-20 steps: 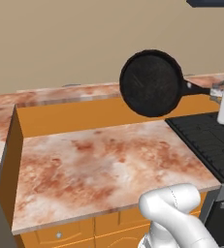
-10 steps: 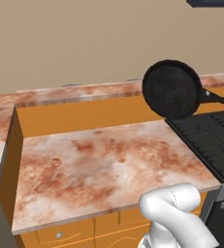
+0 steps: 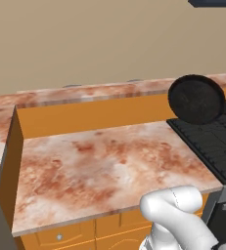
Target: Pick the pan from the cabinet and place it on the stove. Then turn on the stove burner for the pan.
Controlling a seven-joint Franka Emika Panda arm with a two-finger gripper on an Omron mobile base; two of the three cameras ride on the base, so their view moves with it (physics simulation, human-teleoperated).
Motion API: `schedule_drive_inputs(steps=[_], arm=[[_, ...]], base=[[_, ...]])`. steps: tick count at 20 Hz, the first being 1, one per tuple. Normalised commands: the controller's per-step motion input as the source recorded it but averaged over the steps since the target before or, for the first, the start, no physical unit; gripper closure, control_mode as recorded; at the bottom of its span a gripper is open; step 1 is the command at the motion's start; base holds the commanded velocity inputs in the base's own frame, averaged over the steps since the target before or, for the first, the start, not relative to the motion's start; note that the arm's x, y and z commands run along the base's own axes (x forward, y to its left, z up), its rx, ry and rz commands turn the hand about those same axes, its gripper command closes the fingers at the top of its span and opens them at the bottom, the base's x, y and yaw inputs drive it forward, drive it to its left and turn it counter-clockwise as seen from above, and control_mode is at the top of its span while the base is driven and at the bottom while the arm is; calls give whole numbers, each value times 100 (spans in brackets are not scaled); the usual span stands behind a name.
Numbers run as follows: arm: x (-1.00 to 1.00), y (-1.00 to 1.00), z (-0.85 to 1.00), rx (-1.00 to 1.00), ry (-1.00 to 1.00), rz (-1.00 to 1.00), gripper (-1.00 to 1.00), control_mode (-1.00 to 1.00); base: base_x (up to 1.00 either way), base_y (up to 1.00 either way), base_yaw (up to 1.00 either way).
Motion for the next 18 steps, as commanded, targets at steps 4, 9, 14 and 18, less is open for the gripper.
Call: schedule_drive_inputs(steps=[4, 9, 14, 18], arm=[[-7, -71, -47, 0, 15, -23, 100, -100], [-10, -60, -54, 0, 12, -22, 100, -100], [-9, -57, -58, 0, 9, -18, 100, -100], [-3, -48, -53, 0, 8, -16, 100, -100]], base=[[0, 0, 0], [0, 0, 0], [0, 0, 0], [0, 0, 0]])
